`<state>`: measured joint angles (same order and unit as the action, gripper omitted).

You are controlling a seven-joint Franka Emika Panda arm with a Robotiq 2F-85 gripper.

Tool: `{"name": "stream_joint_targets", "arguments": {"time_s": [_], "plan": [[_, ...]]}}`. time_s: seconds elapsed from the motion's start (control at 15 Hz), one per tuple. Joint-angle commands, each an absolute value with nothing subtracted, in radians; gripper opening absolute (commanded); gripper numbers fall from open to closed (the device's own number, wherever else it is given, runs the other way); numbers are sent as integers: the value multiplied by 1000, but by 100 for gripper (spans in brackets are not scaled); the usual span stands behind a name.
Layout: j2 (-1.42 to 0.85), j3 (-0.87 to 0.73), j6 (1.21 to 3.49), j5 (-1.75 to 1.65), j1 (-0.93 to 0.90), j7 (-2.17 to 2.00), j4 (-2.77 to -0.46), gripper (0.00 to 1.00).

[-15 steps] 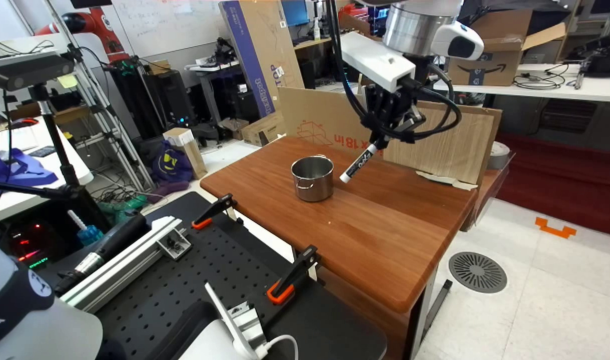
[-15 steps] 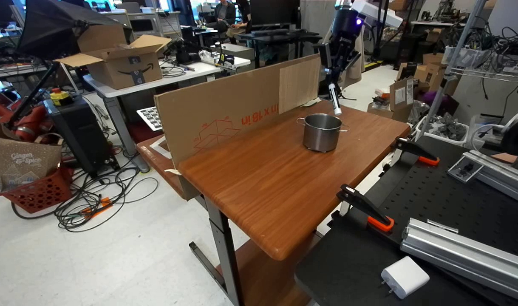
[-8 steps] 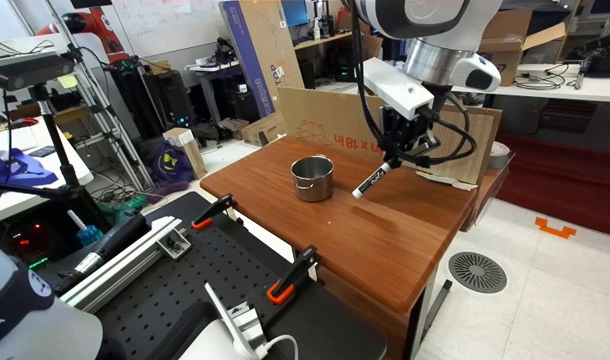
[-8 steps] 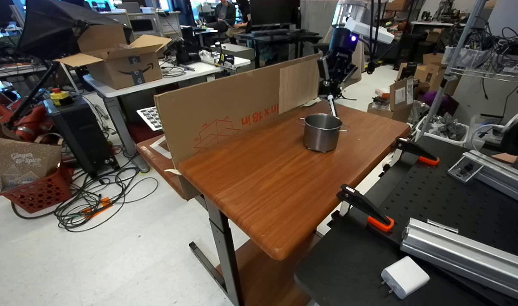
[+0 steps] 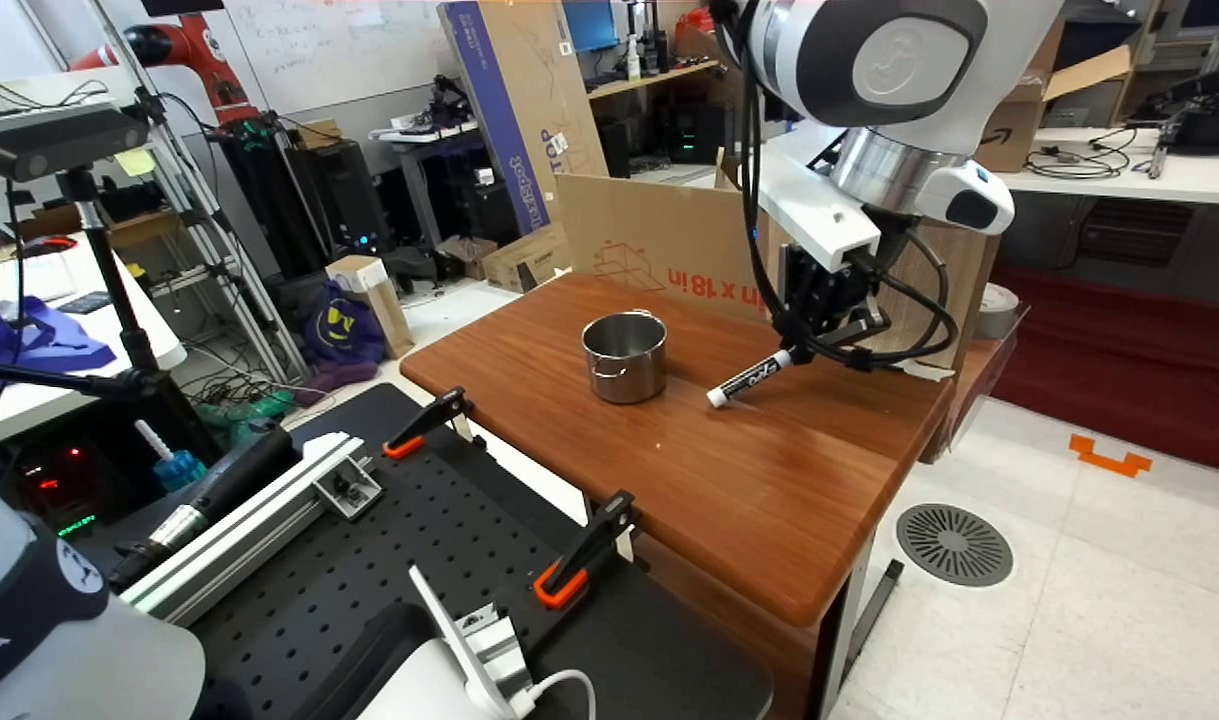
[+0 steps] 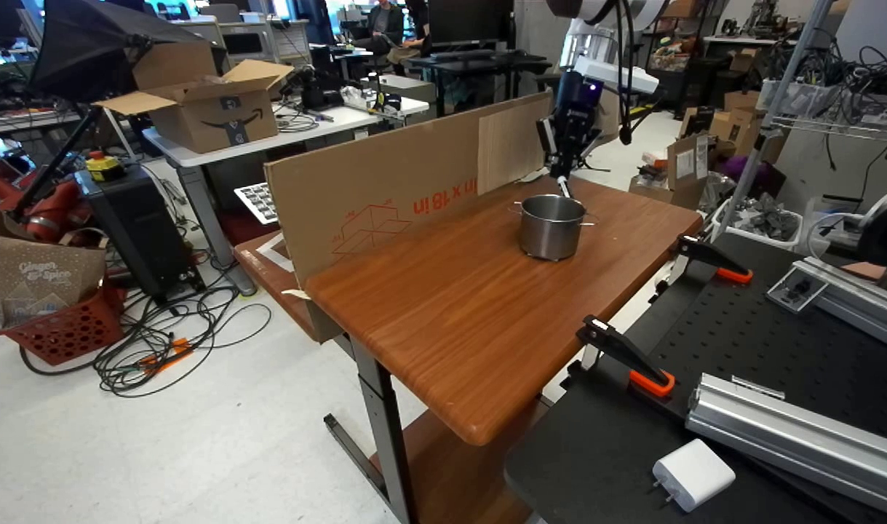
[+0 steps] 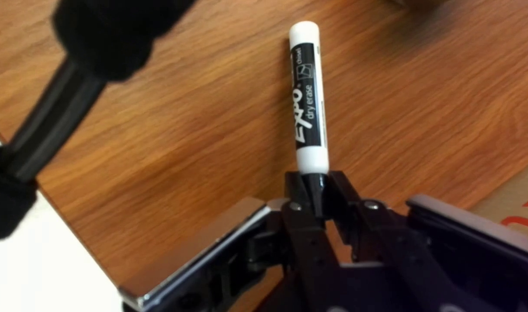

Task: Put the marker on the desk

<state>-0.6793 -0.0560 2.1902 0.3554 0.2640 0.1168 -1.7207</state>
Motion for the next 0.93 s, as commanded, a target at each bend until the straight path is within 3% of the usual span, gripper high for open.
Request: {"name": "stream_joint_targets", "arguments": {"time_s": [0.0,0.6,0.67,0.73,0.87], "plan": [[-754,-71,2150,325,257,39,-1631,5],[-841,-85,2132,304,251,-81,-1540,6],[-843,-85,2122,301,251,-87,-1532,44],[-845,-87,2117,296,249,-95,-1528,45],[-846,-88,2111,289,246,-106,-1521,58]]}}
